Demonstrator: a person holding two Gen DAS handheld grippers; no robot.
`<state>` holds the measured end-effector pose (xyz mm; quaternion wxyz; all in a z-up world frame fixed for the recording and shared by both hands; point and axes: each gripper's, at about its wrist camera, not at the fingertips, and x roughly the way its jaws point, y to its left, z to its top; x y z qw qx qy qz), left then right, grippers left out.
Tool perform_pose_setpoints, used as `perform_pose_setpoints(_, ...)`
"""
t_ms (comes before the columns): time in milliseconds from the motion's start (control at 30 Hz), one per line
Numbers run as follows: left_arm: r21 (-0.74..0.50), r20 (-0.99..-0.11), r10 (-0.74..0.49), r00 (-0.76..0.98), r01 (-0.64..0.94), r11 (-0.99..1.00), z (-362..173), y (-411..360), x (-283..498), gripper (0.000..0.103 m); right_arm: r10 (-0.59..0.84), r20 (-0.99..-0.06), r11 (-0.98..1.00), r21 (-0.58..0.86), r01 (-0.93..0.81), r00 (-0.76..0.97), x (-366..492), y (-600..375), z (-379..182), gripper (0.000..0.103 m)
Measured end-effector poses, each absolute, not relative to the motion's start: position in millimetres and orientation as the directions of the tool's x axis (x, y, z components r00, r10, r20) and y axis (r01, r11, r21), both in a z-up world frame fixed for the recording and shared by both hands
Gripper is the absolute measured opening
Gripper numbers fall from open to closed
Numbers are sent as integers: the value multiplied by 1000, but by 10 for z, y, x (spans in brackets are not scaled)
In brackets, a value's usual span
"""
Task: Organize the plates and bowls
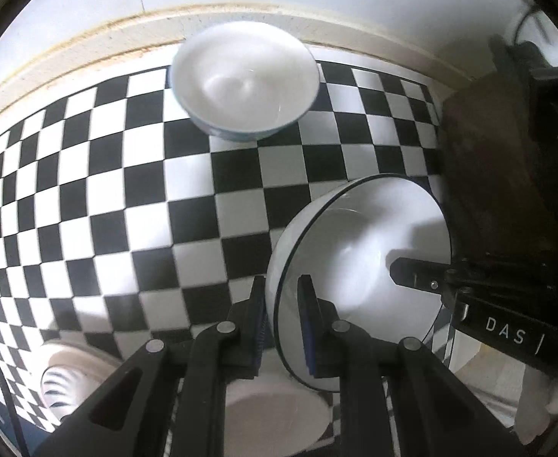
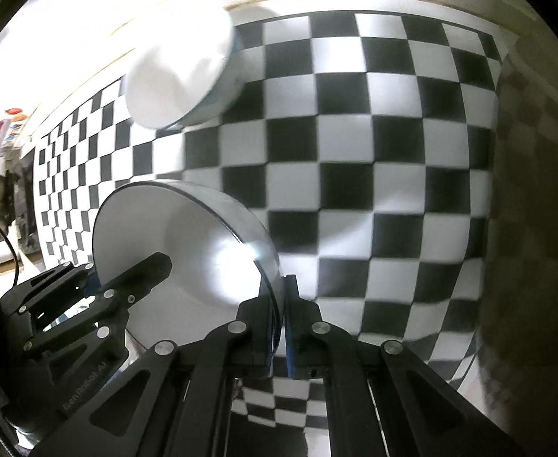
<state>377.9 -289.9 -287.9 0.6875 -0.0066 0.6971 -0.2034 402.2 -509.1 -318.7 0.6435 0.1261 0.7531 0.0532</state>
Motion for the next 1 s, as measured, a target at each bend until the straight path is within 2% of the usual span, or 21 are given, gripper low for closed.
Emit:
perform_pose_setpoints(467, -268, -960, -278, -16, 323, 907, -2510, -2507, 3082, 14, 290, -954, 954, 282, 99, -80, 3104, -4570, -2679, 6)
perform_pose_setpoints(1000, -248, -968, -224, -112, 318, 915, -2983, -2286, 2649, 14, 307, -937, 949, 289, 123, -165, 2547, -4033, -3368, 7)
